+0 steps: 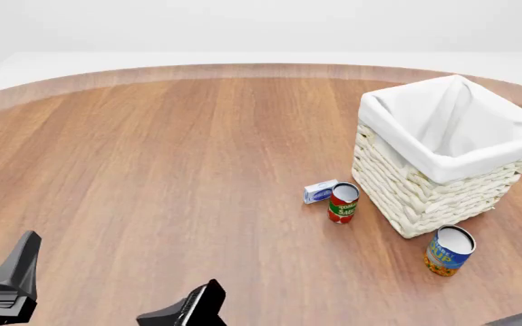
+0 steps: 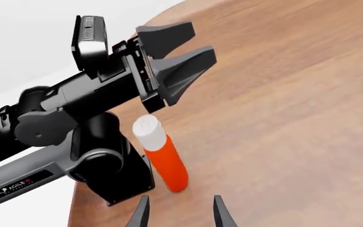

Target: Pick up the ketchup, and put it in the basket.

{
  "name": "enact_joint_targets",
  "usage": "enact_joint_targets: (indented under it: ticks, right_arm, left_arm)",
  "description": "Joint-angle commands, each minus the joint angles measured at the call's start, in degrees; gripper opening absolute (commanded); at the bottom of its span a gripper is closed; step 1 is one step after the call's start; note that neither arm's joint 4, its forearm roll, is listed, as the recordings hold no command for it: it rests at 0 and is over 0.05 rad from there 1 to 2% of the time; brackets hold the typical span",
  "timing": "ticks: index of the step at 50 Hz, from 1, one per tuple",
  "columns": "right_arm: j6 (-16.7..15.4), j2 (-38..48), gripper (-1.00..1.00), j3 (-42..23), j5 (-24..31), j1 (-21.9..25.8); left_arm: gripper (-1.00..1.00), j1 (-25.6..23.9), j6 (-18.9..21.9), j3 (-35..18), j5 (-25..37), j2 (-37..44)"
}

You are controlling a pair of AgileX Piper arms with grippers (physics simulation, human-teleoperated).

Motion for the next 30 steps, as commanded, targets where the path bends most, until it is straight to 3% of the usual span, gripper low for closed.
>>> enact_joint_targets:
  ticks: [1, 30]
  right_arm:
    - [1.2, 2.7, 1.00, -2.6, 0.6, 0.3]
    - [1.7, 3.7, 1.00, -7.3, 3.6, 1.5]
  left_arm:
    - [1.00, 0.0, 0.0, 0.0, 0.0, 0.0]
    - [1.00, 0.0, 0.0, 0.0, 0.0, 0.0]
